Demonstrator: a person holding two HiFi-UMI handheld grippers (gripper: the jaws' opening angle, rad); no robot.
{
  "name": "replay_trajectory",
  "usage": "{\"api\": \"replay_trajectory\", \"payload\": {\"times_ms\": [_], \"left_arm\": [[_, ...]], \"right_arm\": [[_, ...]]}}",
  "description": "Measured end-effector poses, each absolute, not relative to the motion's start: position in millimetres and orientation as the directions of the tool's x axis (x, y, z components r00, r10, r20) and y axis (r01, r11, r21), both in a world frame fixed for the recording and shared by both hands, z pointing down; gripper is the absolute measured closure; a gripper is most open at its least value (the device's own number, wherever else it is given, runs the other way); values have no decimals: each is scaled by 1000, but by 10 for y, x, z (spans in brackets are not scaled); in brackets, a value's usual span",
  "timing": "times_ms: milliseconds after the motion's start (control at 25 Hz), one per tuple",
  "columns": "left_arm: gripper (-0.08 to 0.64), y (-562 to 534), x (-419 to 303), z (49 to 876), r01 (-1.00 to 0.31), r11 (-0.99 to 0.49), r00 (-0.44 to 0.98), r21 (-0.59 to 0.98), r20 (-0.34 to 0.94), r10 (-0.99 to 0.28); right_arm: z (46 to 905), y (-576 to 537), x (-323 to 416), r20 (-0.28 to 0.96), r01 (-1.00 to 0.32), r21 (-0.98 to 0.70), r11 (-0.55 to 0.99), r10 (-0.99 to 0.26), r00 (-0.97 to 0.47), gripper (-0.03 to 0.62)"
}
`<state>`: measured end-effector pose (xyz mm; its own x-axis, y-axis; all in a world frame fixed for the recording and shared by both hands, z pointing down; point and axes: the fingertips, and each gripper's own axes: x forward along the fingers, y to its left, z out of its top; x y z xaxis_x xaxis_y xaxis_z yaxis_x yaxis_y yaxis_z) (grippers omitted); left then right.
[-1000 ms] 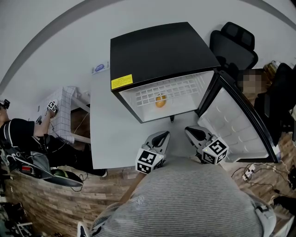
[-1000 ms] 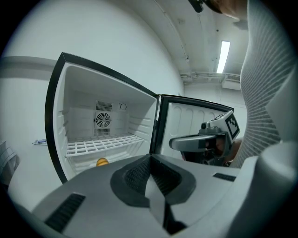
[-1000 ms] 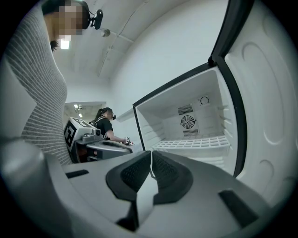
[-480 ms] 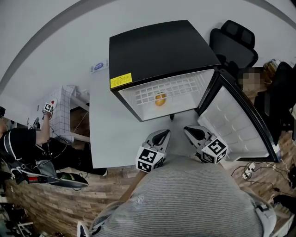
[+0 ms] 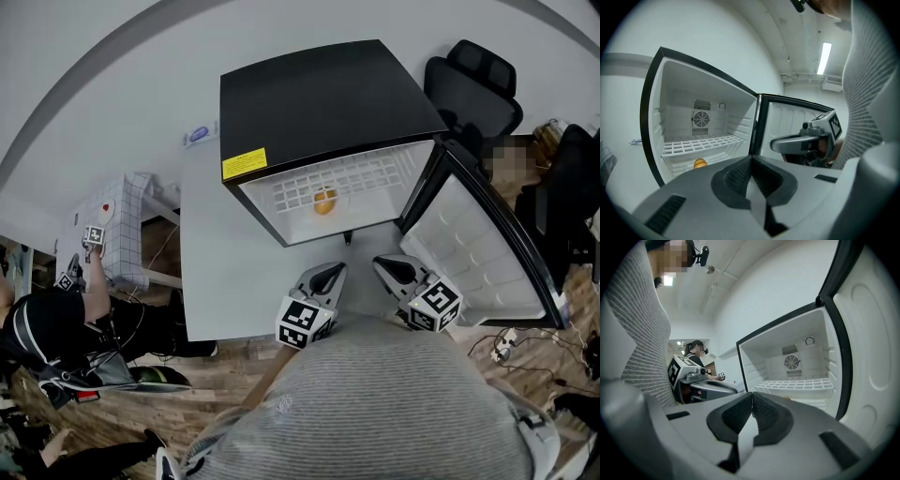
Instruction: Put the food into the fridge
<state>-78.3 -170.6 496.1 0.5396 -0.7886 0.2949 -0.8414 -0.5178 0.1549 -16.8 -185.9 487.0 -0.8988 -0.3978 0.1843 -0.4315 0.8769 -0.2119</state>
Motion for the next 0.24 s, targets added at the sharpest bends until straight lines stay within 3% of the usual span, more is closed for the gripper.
{"api": "replay_trajectory", "payload": {"times_ms": [240], "left_arm": [[549, -1713, -776, 4964, -839, -520, 542, 157, 298, -786]], "right_arm": [[4811, -1859, -185, 187, -429, -200, 881, -396, -899, 580]]}}
